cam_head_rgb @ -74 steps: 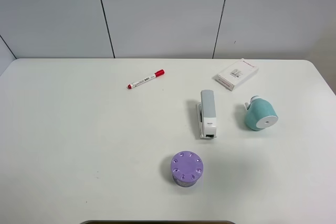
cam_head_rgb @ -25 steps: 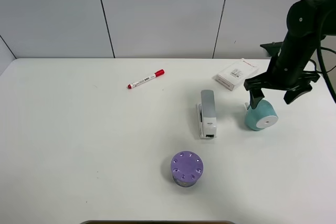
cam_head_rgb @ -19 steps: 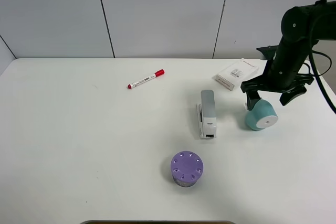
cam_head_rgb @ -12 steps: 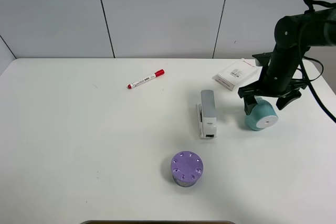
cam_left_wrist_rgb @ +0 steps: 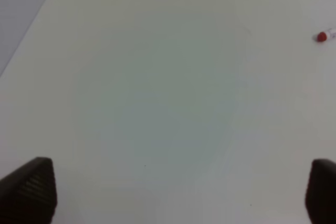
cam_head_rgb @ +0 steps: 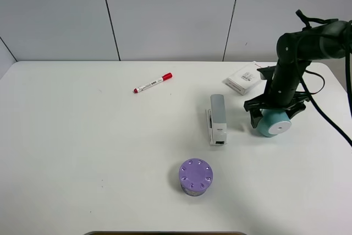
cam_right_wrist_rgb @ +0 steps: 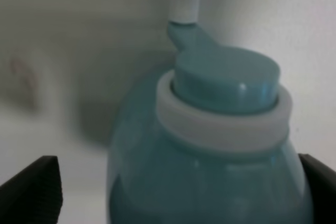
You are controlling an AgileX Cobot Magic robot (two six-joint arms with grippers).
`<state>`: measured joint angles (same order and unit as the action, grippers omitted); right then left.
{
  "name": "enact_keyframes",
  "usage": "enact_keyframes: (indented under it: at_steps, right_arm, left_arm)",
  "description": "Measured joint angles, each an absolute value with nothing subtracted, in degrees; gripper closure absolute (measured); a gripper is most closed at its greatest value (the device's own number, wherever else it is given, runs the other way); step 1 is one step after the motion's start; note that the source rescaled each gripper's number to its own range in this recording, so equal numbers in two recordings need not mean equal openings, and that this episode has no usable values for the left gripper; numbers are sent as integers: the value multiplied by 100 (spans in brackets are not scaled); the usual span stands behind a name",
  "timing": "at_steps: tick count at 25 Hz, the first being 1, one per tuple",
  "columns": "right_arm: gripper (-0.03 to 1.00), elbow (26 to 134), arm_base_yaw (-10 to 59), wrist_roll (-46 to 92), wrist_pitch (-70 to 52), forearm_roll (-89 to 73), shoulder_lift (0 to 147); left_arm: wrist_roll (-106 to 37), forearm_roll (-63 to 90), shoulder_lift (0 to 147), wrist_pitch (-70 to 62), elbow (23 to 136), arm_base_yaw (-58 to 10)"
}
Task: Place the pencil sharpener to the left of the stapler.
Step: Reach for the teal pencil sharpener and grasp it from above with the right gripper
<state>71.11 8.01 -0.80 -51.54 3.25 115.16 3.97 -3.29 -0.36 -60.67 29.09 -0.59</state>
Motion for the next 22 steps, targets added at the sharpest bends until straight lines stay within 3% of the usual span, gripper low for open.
enact_keyframes:
  at_steps: [11, 13, 16, 17, 20, 22]
  right_arm:
    - [-1, 7129, 801, 0, -5086, 345, 11774]
    - [15, 7129, 801, 0, -5086, 371, 11827]
    - [53, 7129, 801, 0, -5086, 392, 11846]
    - [53, 7129, 801, 0, -5086, 392, 11846]
    - [91, 7129, 801, 0, -5092, 398, 11846]
    - [97, 7129, 801, 0, -5092, 398, 11846]
  left_arm:
    - [397, -329, -36, -6067, 2909, -59]
    - [397, -329, -36, -6067, 2909, -59]
    - [397, -329, -36, -6067, 2909, -59]
    - [397, -329, -36, -6067, 2909, -59]
    - [397, -329, -36, -6067, 2909, -59]
    - [397, -329, -36, -6067, 2909, -59]
